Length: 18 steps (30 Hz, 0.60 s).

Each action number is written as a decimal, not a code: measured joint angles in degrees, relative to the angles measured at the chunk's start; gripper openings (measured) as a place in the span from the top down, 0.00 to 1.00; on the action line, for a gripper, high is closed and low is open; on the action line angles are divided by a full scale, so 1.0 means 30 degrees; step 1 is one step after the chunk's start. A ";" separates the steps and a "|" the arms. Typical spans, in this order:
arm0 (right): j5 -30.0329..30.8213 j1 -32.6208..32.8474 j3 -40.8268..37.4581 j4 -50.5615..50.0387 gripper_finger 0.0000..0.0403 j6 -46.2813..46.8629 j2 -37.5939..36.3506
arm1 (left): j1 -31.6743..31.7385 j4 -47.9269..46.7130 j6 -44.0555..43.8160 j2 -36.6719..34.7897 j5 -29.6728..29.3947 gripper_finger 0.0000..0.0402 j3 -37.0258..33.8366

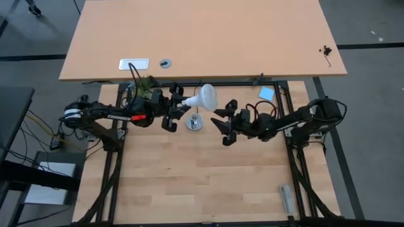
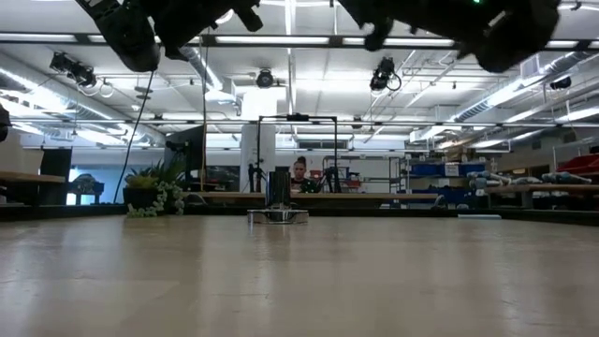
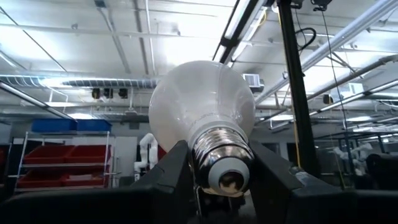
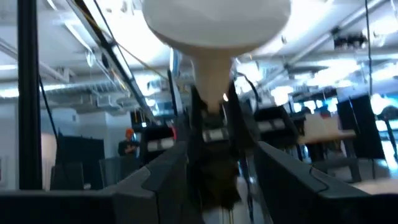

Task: Screw lightbulb
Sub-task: Insert the white lightbulb into the desk lamp

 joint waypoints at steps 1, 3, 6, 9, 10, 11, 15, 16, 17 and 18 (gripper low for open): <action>-0.0316 -0.0048 0.0610 -0.0018 0.50 -0.0173 0.0226 | -0.0090 0.0019 0.0002 0.0000 -0.0035 0.70 0.0000; -0.1015 -0.0231 0.1787 -0.0023 0.49 -0.0302 0.0751 | -0.0231 0.0011 0.0015 0.0001 -0.0097 0.70 0.0000; -0.1946 -0.0525 0.3289 -0.0356 0.46 0.0091 0.1446 | -0.0387 -0.0089 0.0225 0.0007 -0.0027 0.70 0.0000; -0.2061 -0.0735 0.4237 -0.0688 0.43 0.0562 0.1886 | -0.0603 -0.0296 0.0415 0.0007 -0.0039 0.70 0.0000; -0.2069 -0.0810 0.4320 -0.0834 0.41 0.0761 0.1894 | -0.0670 -0.0303 0.0423 0.0007 -0.0032 0.70 0.0000; -0.2082 -0.0878 0.4410 -0.0928 0.40 0.0939 0.1901 | -0.0709 -0.0316 0.0445 0.0007 -0.0027 0.70 0.0000; -0.2249 -0.1061 0.4505 -0.0745 0.36 0.1030 0.1850 | -0.0738 -0.1140 0.0868 0.0022 -0.0041 0.70 0.0000; -0.2336 -0.1101 0.4506 -0.0681 0.35 0.1034 0.1850 | -0.0738 -0.1259 0.0944 0.0029 -0.0156 0.70 0.0000; -0.2405 -0.1142 0.4524 -0.0682 0.34 0.1057 0.1850 | -0.0738 -0.1496 0.0967 0.0024 -0.0228 0.70 0.0003; -0.2420 -0.1167 0.4610 -0.0775 0.34 0.1072 0.1850 | -0.0738 -0.1702 0.1004 0.0022 -0.0343 0.70 0.0007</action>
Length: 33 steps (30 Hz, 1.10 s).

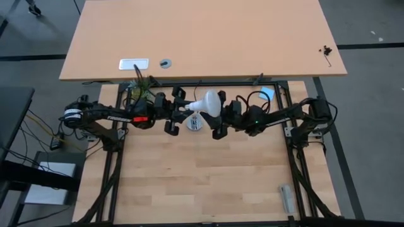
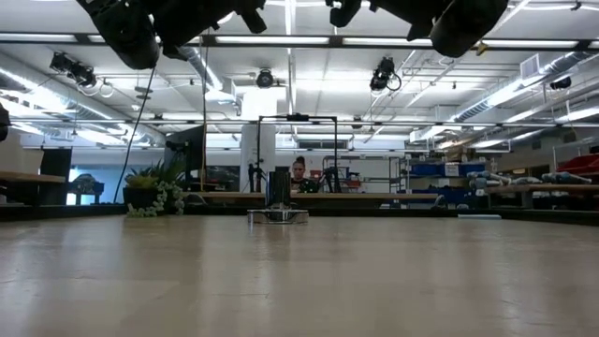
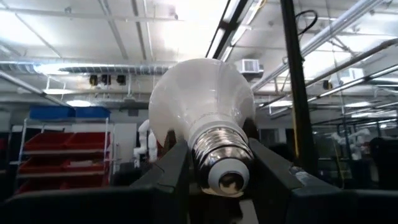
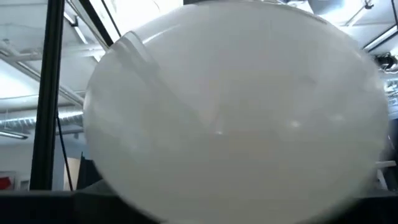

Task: Screw lightbulb
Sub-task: Insert the white lightbulb into the desk lamp

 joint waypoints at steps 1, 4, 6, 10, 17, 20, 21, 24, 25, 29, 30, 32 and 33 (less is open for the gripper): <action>-0.0001 -0.0014 0.0082 -0.0116 0.34 0.0010 0.0000 | 0.0000 -0.0317 0.0192 0.0000 -0.0056 0.70 0.0000; 0.0002 -0.0048 0.0254 -0.0364 0.34 -0.0233 0.0000 | 0.0000 -0.1246 0.0549 0.0000 -0.0178 0.70 0.0000; 0.0022 -0.0078 0.0295 -0.0420 0.35 -0.0411 0.0000 | -0.0006 -0.1818 0.0708 -0.0007 -0.0329 0.70 0.0007; 0.0031 -0.0217 0.0329 -0.0563 0.38 -0.0438 0.0000 | -0.0011 -0.2455 0.0992 -0.0007 -0.0519 0.69 0.0007; 0.0016 -0.0512 0.0329 -0.0933 0.46 -0.0431 0.0000 | -0.0001 -0.2845 0.0921 -0.0007 -0.0772 0.66 0.0014; 0.0009 -0.0675 0.0329 -0.1290 0.49 -0.0426 0.0000 | 0.0031 -0.3527 0.0644 -0.0007 -0.0843 0.64 0.0026; 0.0009 -0.0748 0.0329 -0.1438 0.50 -0.0423 0.0007 | 0.0044 -0.3816 0.0456 -0.0007 -0.0912 0.63 0.0036; 0.0031 -0.0976 0.0329 -0.1844 0.51 -0.0438 0.0015 | 0.0051 -0.4662 0.0324 -0.0022 -0.1383 0.60 0.0044; 0.0045 -0.1066 0.0333 -0.1747 0.52 -0.0429 0.0015 | 0.0059 -0.5183 0.0343 -0.0021 -0.1438 0.59 0.0021; 0.0053 -0.1385 0.0402 -0.1989 0.52 -0.0431 -0.0303 | 0.0070 -0.6428 0.0351 0.0068 -0.1490 0.56 -0.0054; 0.0053 -0.1451 0.0398 -0.2459 0.53 -0.0435 -0.0477 | 0.0113 -0.6624 0.0358 0.0011 -0.1514 0.56 -0.0035; 0.0053 -0.1559 0.0395 -0.3471 0.53 -0.0725 -0.1097 | 0.0196 -0.7336 0.0377 -0.0012 -0.1507 0.56 -0.0022; 0.0054 -0.1595 0.0395 -0.3975 0.53 -0.0990 -0.1505 | 0.0280 -0.7872 0.0429 0.0000 -0.1492 0.55 -0.0025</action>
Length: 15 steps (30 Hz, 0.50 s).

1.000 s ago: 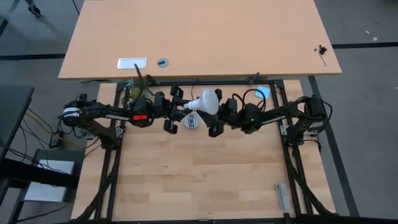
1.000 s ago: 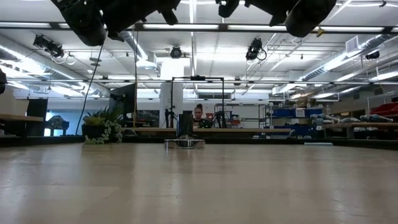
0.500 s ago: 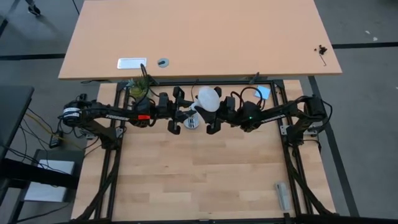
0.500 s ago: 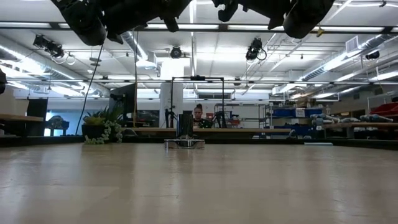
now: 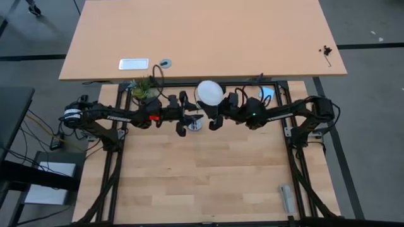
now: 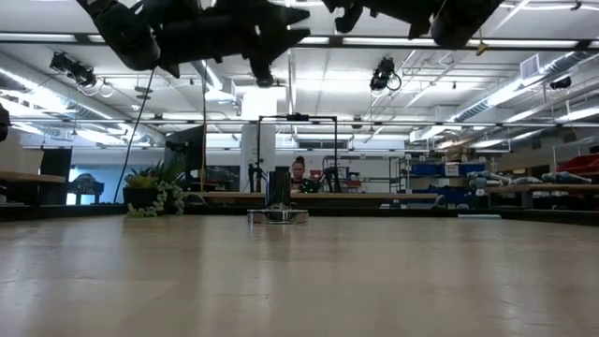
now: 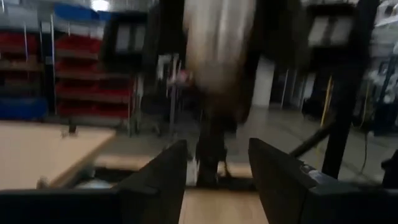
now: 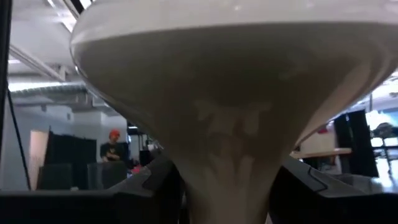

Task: Screw lightbulb
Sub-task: Insert the white lightbulb into the desk lamp

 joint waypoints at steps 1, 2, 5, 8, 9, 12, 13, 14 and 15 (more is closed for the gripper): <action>0.0021 -0.0006 0.0000 -0.0736 0.54 -0.0250 -0.0484 | 0.0102 -0.0446 0.0056 -0.0040 0.0074 0.55 -0.0018; 0.0042 -0.0027 0.0000 -0.1721 0.54 -0.0507 -0.0931 | 0.0214 -0.0975 0.0195 -0.0223 0.0063 0.55 -0.0018; 0.0093 -0.0027 -0.0028 -0.5126 0.55 -0.1379 -0.2419 | 0.0588 -0.2793 0.0956 -0.0971 0.0115 0.56 0.0011; 0.0508 -0.0020 -0.0036 -0.7778 0.55 -0.1918 -0.4060 | 0.0887 -0.5845 0.1778 -0.1798 0.0057 0.60 -0.0013; 0.0604 -0.0020 -0.0029 -0.8647 0.55 -0.2024 -0.4553 | 0.0919 -0.6695 0.2121 -0.2096 -0.0174 0.62 -0.0018; 0.0665 -0.0027 -0.0029 -1.1513 0.55 -0.2054 -0.5788 | 0.0922 -0.9344 0.3324 -0.2977 -0.1709 0.71 0.0016; 0.0669 -0.0027 -0.0029 -1.2445 0.56 -0.2035 -0.6161 | 0.0922 -1.0341 0.3717 -0.3190 -0.2351 0.75 0.0011; 0.0669 -0.0027 -0.0029 -1.3190 0.56 -0.2028 -0.6477 | 0.0922 -1.0928 0.4061 -0.3279 -0.2929 0.79 0.0018; 0.0669 -0.0027 -0.0029 -1.3988 0.57 -0.2027 -0.6778 | 0.0948 -1.1653 0.4218 -0.3365 -0.3439 0.83 0.0018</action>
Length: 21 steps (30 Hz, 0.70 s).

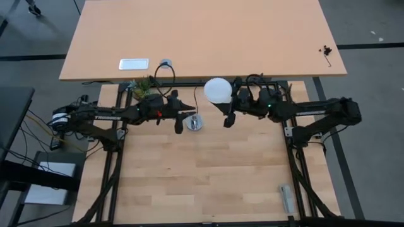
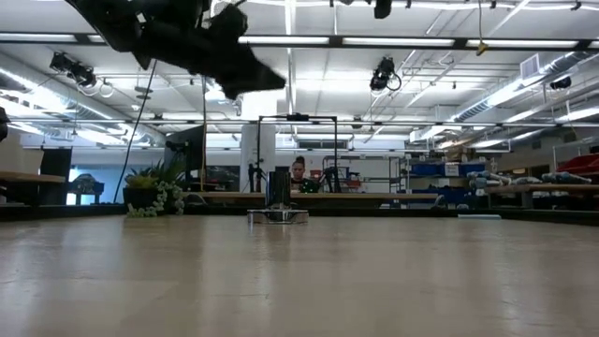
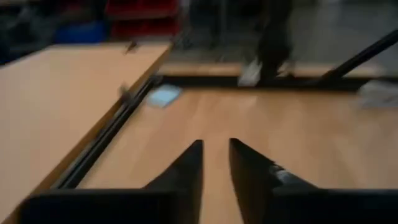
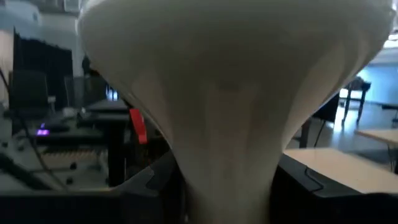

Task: Screw lightbulb
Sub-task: Insert the white lightbulb into the desk lamp

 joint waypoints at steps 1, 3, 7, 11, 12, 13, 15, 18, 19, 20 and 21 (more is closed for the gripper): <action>-0.0003 0.0000 0.0000 -0.0978 0.57 0.0006 -0.0277 | 0.0063 -0.0790 0.0135 -0.0027 -0.0374 0.87 -0.0005; -0.0220 -0.0004 0.0000 -0.2893 0.58 0.0073 -0.0662 | 0.0212 -0.1677 0.0235 0.0055 -0.0586 0.96 -0.0065; -0.0510 -0.0008 -0.0007 -0.5519 0.59 0.0681 -0.1287 | 0.0596 -0.1174 -0.0058 0.0269 -0.0725 0.98 -0.1133; -0.0957 0.0208 -0.0007 -0.6641 0.59 0.0947 -0.1560 | 0.1290 0.0993 -0.0379 0.0254 -0.1490 0.99 -0.2787; -0.1174 0.0273 -0.0007 -0.6719 0.59 0.0952 -0.1613 | 0.1534 0.1558 -0.0422 0.0259 -0.1546 0.99 -0.3217; -0.1402 0.0292 -0.0007 -0.6966 0.59 0.0974 -0.1722 | 0.1805 0.2014 -0.0493 0.0329 -0.1569 0.99 -0.3632; -0.2129 0.0299 -0.0007 -0.7208 0.59 0.1030 -0.1793 | 0.2360 0.3098 -0.0794 0.0723 -0.1286 1.00 -0.4127; -0.3162 0.0291 -0.0007 -0.8332 0.59 0.1240 -0.1753 | 0.3027 0.4592 -0.1012 0.1662 0.0163 1.00 -0.4619; -0.3220 0.0290 -0.0016 -0.8635 0.59 0.1300 -0.1739 | 0.3122 0.4964 -0.1025 0.2068 0.0451 1.00 -0.4631; -0.3220 0.0284 -0.0022 -0.8784 0.59 0.1373 -0.1678 | 0.3192 0.5200 -0.1120 0.2444 0.0651 1.00 -0.4652; -0.3220 0.0284 -0.0022 -0.8840 0.59 0.1525 -0.1597 | 0.3251 0.5419 -0.1152 0.2879 0.0776 1.00 -0.4604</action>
